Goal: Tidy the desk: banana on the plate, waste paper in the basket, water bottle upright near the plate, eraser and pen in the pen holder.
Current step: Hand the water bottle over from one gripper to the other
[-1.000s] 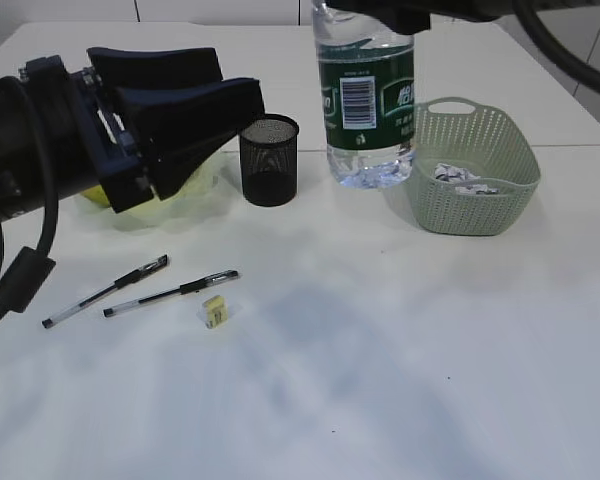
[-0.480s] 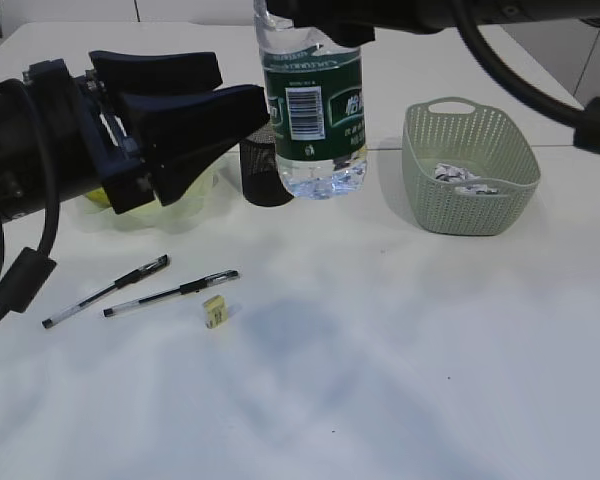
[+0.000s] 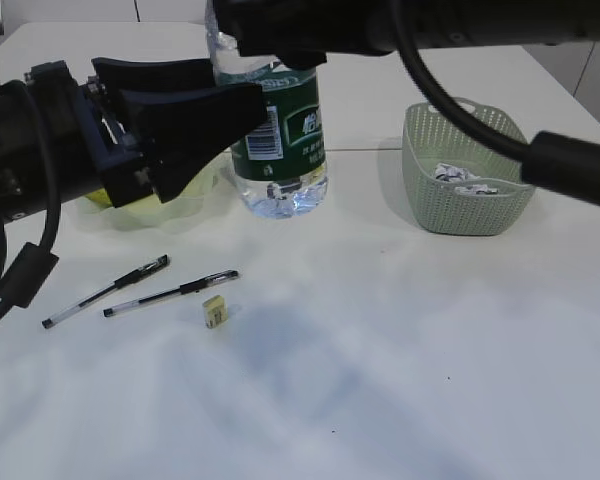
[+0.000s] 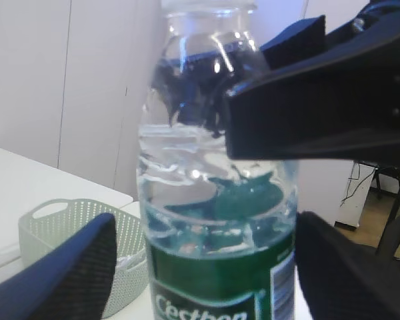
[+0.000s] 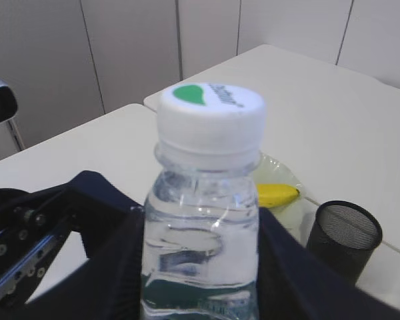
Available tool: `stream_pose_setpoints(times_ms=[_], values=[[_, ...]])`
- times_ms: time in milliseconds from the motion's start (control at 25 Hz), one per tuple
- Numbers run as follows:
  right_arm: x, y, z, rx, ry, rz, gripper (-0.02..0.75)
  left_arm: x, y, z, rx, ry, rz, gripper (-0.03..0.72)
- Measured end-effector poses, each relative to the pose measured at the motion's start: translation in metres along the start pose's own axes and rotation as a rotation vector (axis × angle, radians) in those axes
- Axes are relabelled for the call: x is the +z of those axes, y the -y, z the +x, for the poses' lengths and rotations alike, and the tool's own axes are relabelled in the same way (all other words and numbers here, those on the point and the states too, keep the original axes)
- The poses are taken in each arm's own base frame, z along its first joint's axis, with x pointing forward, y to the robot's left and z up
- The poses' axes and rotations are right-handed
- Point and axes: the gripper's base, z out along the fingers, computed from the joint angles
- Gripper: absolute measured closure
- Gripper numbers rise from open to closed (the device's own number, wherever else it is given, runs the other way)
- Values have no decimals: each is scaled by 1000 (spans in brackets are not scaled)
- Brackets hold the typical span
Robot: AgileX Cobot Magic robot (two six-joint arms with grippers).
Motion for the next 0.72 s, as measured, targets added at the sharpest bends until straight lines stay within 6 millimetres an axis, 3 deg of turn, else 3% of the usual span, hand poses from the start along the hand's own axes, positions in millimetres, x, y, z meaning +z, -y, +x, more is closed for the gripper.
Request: stream_pose_setpoints(times_ms=[720], values=[[6, -25, -1, -24, 35, -65, 430, 0, 2, 0, -59, 4, 21, 95]])
